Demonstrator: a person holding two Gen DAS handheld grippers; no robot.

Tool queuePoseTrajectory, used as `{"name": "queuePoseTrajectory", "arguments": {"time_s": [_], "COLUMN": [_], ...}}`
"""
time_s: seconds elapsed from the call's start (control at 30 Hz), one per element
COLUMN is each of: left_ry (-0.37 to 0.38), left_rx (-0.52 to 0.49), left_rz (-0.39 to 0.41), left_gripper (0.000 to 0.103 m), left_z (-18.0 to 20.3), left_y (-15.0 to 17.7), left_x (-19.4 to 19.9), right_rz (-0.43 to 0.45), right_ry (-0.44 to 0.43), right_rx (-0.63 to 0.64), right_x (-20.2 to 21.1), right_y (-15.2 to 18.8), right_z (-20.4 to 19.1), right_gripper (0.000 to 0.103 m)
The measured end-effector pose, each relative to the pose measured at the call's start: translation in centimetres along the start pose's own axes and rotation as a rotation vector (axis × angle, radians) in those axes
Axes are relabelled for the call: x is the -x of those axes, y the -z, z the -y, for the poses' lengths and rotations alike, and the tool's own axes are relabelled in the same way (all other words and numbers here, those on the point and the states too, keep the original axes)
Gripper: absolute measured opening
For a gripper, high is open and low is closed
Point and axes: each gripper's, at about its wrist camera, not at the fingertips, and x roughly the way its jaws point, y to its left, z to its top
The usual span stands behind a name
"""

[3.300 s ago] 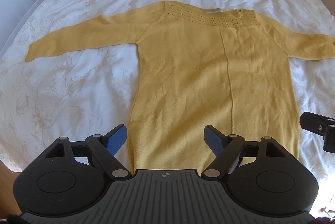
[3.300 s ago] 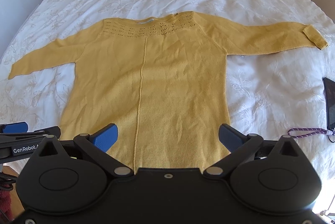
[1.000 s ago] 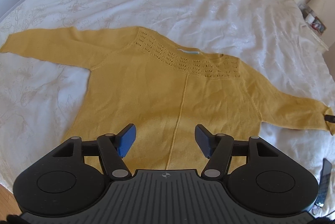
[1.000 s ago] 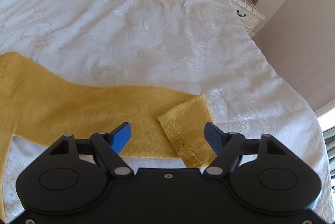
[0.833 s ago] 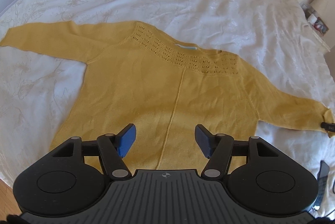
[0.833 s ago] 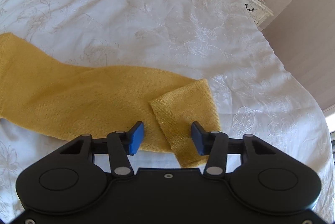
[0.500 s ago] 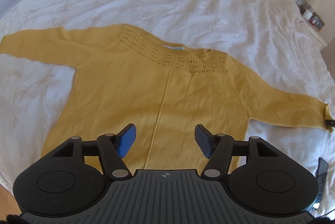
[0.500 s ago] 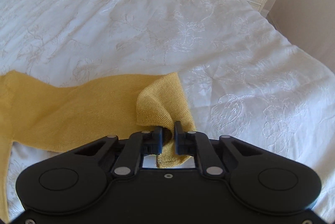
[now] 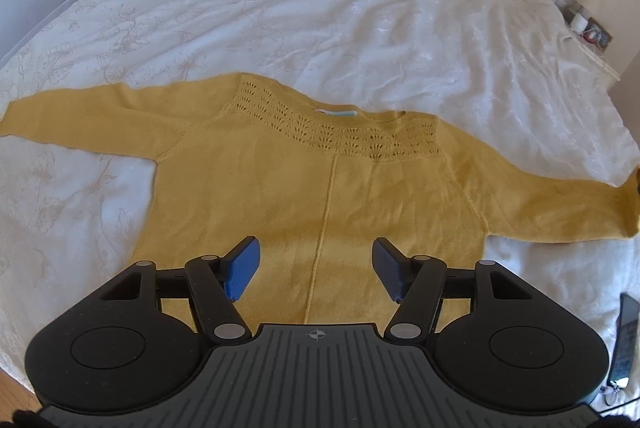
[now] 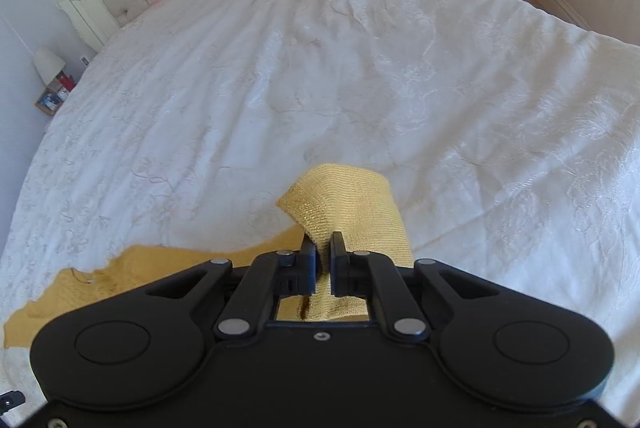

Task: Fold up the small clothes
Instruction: 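Lift the cuff with the right gripper and fold the sleeve across the body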

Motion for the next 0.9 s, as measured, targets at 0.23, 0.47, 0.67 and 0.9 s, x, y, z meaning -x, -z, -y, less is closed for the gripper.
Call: {"name": "queuePoseTrajectory", "arguments": {"time_s": [0.23, 0.47, 0.67, 0.9], "left_ry": [0.028, 0.053, 0.026, -0.021], "left_rx": [-0.045, -0.055, -0.036, -0.016], "left_rz": [0.023, 0.003, -0.014, -0.028], "left_gripper": [0.061, 0.061, 0.061, 0.061], "left_z": [-3.0, -8.8, -14.8, -19.4], "left_y": [-0.2, -0.6, -0.9, -1.2], "left_x": [-0.4, -1.3, -1.9, -2.4], "right_rz": [0.004, -0.037, -0.125, -0.245], "right_ry": [-0.156, -0.33, -0.434, -0.434], "right_rx": [0.005, 0.008, 0.06, 0.157], "right_x": [0.6, -1.5, -5.8, -12.5], "right_y": [-0.2, 1.9, 6.0, 12.1], "right_z": [-9.1, -21.3, -31.5, -40.3], "right_gripper": [0.011, 0.011, 0.011, 0.011]}}
